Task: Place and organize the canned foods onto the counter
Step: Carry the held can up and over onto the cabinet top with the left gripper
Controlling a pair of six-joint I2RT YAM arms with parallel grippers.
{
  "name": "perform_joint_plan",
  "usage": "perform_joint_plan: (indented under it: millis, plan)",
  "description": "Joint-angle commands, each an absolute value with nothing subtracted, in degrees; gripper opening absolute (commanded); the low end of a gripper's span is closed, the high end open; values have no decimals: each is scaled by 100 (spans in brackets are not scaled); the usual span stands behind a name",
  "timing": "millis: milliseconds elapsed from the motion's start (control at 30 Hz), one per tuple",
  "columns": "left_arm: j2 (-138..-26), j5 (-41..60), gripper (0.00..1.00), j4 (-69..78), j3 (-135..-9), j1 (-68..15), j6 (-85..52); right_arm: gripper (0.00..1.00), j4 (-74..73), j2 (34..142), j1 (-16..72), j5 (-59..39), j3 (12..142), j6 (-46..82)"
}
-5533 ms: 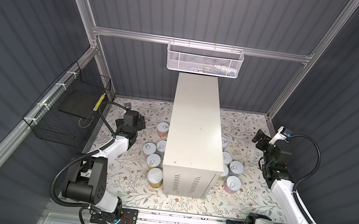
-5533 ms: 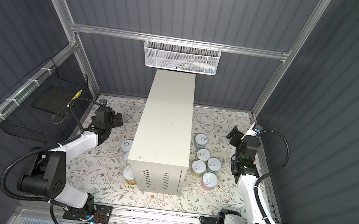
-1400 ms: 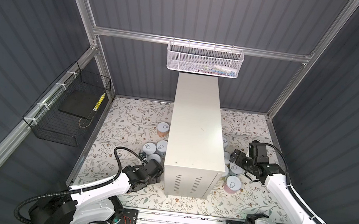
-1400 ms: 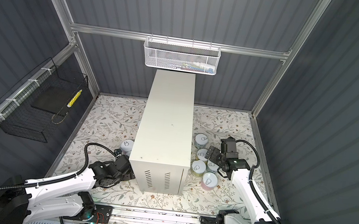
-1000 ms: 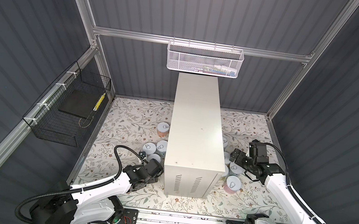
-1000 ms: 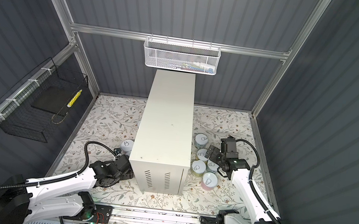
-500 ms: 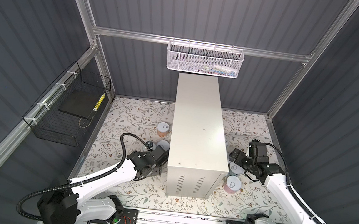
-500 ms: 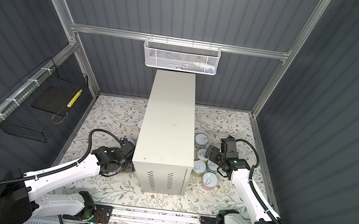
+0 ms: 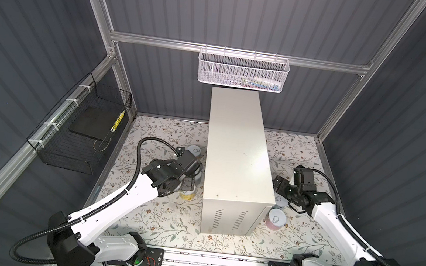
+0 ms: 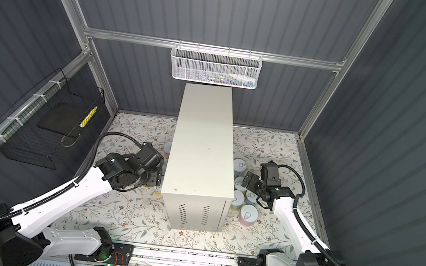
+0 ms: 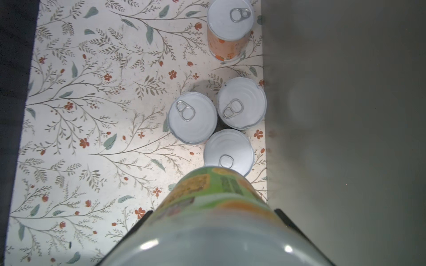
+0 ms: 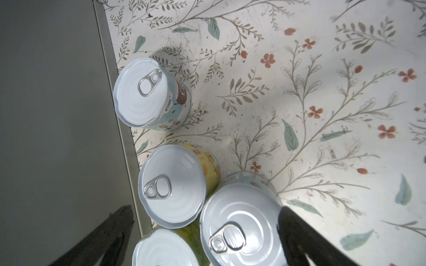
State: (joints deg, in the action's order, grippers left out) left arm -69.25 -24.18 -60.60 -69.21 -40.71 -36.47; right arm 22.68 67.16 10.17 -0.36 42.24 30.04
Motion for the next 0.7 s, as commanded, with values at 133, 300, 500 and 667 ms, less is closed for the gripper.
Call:
perform_joint_plan:
  millis: [133,300,500,667]
  plan:
    - [-6782,-2859,0,-6723,-8223,-3221,-2654,99,2494,6493,1248,-120,4535,3040]
    - [-7198,-2746,0,-6568,-8997,-2876,-2211,99,2946,6451,1559,159,4778,3115]
    - [-7875,-2503,0,-6342,-10192,-2236,-1569,97,3220,6103,1976,377,4867,3393]
    - [-8953,-2157,0,-6808,-11997,-2064,-1091,96,3453,6081,2438,629,4987,3661]
